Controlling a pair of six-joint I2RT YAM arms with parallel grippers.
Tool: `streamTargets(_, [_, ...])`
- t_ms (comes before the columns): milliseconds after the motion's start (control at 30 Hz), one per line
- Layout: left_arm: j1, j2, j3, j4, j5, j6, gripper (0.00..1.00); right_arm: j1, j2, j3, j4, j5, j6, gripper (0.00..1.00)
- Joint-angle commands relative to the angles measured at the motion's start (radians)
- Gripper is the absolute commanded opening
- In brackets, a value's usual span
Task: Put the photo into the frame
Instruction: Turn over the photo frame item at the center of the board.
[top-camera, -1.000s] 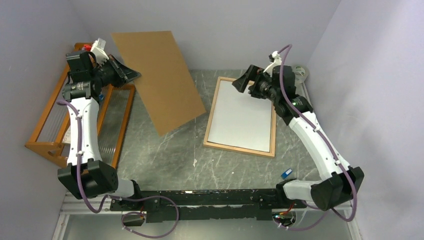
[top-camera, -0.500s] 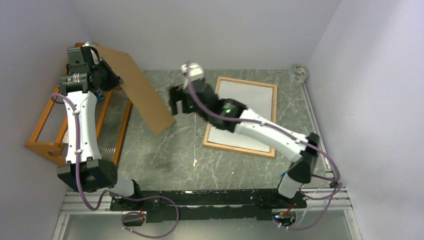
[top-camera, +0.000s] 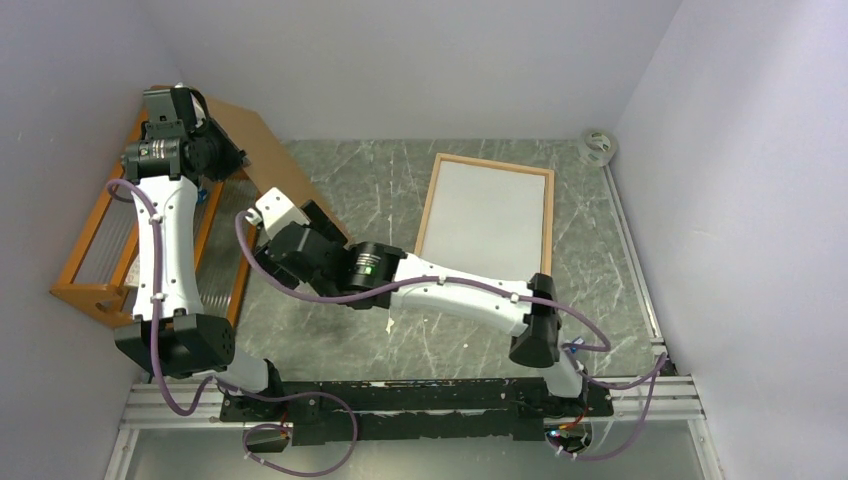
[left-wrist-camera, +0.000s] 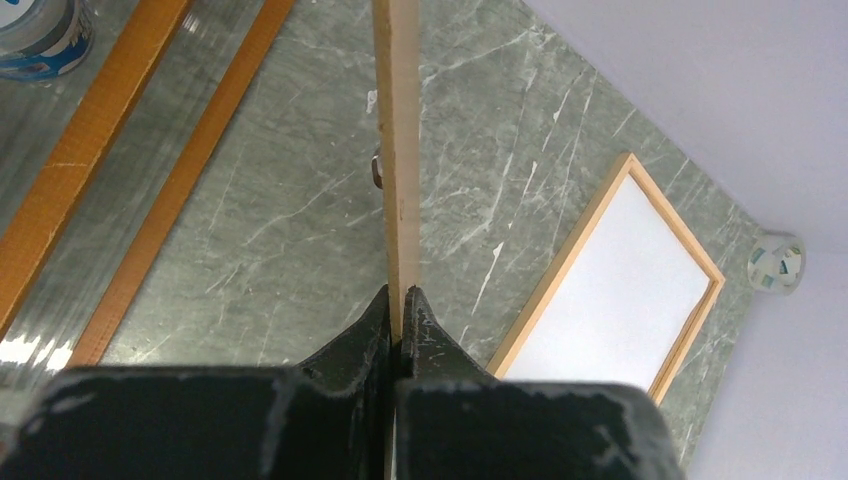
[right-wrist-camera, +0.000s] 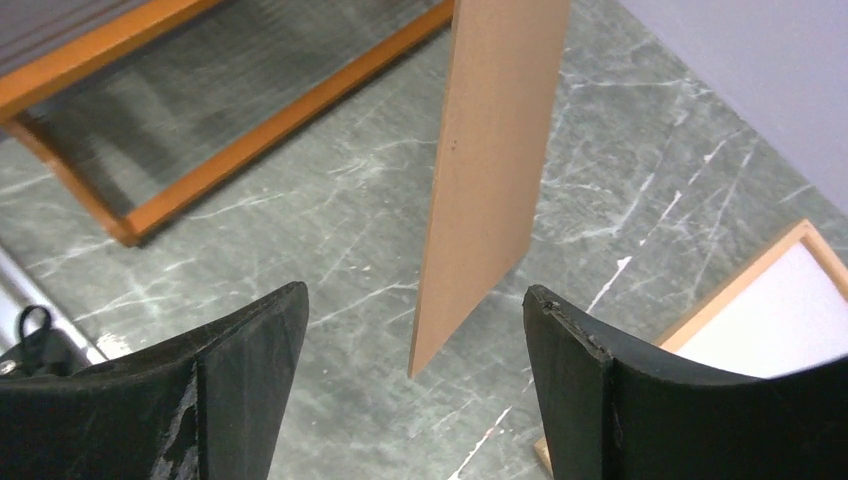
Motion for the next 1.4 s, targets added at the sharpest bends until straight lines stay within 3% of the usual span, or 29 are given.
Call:
streamTargets(0, [-0.006, -0.015, 0.055, 0.028, -0.003, -0.025, 0.03, 0.002, 0.084, 0.135, -0.112, 0.109, -0.055, 0.8])
streamTargets(300, [-0.007, -0.027, 0.036, 0.03, 0.008, -0.038, 0.03, 0.005, 0.209, 0.21, -0.145, 0.197, -0.094, 0.61])
streamTargets(400, [-0.008, -0.034, 0.031, 0.028, 0.009, -0.042, 0.03, 0.005, 0.216, 0.209, -0.133, 0.217, -0.099, 0.45])
streamTargets(600, [-0.008, -0.062, 0.011, 0.048, 0.031, -0.047, 0.03, -0.003, 0.209, 0.201, -0.109, 0.269, -0.112, 0.01])
streamTargets(700, [-0.007, -0.08, -0.003, 0.087, 0.067, -0.03, 0.12, -0.012, 0.175, 0.161, -0.09, 0.283, -0.11, 0.0])
streamTargets(867, [-0.008, -0.089, 0.005, 0.138, 0.162, -0.011, 0.55, -0.032, 0.018, -0.071, 0.11, 0.264, -0.162, 0.0])
streamTargets(1000, [-0.008, -0.073, 0.036, 0.168, 0.245, -0.011, 0.81, -0.077, -0.097, -0.176, 0.175, 0.181, -0.125, 0.0])
streamTargets(1133, [-0.008, -0.031, 0.119, 0.158, 0.324, -0.009, 0.93, -0.169, -0.217, -0.306, 0.239, 0.016, -0.033, 0.0])
streamTargets(1367, [-0.008, -0.005, 0.14, 0.35, 0.607, -0.022, 0.94, -0.32, -0.385, -0.481, 0.347, -0.238, 0.052, 0.0])
